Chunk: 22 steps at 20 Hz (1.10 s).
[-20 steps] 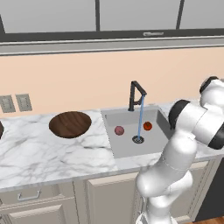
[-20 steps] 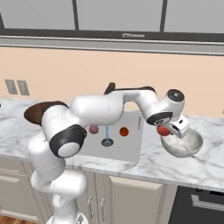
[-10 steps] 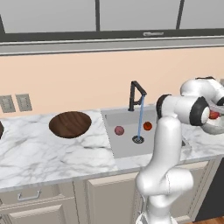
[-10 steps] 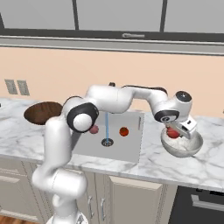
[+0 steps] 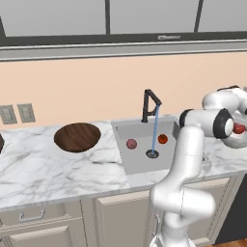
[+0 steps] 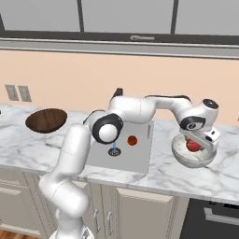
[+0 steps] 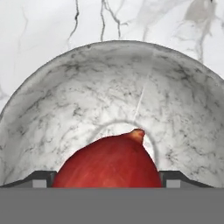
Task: Pick the onions from the sink and place them in one bowl. Place the tomato in the other bowl. Then turn off the sink faucet.
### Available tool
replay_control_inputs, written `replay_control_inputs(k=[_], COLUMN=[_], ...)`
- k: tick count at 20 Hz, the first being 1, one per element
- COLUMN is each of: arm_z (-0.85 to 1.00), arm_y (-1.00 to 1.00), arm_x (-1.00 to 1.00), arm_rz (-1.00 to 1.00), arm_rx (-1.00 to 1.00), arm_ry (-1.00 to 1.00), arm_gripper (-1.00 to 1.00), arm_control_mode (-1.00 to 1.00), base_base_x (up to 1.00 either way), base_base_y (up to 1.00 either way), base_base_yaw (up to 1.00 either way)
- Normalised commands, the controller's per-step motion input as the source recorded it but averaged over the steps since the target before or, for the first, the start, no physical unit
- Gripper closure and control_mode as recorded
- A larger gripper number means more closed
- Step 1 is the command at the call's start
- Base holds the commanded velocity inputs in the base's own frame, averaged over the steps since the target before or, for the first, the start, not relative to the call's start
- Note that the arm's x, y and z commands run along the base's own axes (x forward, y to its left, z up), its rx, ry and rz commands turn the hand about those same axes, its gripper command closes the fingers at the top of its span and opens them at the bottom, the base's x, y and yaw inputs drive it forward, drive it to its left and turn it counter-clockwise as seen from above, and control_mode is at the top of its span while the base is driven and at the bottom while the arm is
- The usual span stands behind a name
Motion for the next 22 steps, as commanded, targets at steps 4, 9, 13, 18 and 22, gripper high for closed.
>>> replay_control_inputs(k=[4,9,13,18,22], arm_z=[-0.36,-0.18,0.48,0.48,0.34], arm_y=[0.00,0.00,0.27,0.63,0.91], arm_x=[0.21,-0.07,-0.26,-0.66,-0.85], arm_rz=[0.00,0.00,0.00,0.00,0.00], arm_rx=[0.00,0.00,0.00,-0.02,-0.08], arm_ry=[0.12,0.05,-0.01,-0.16,-0.32], arm_gripper=[-1.00,-1.00,-1.00,-1.00,-1.00], arm_control_mode=[-1.00,-1.00,-1.00,-1.00,-1.00], base_base_x=[0.00,0.00,0.00,0.00,0.00], base_base_y=[0.00,0.00,0.00,0.00,0.00], base_base_yaw=[0.00,0.00,0.00,0.00,0.00])
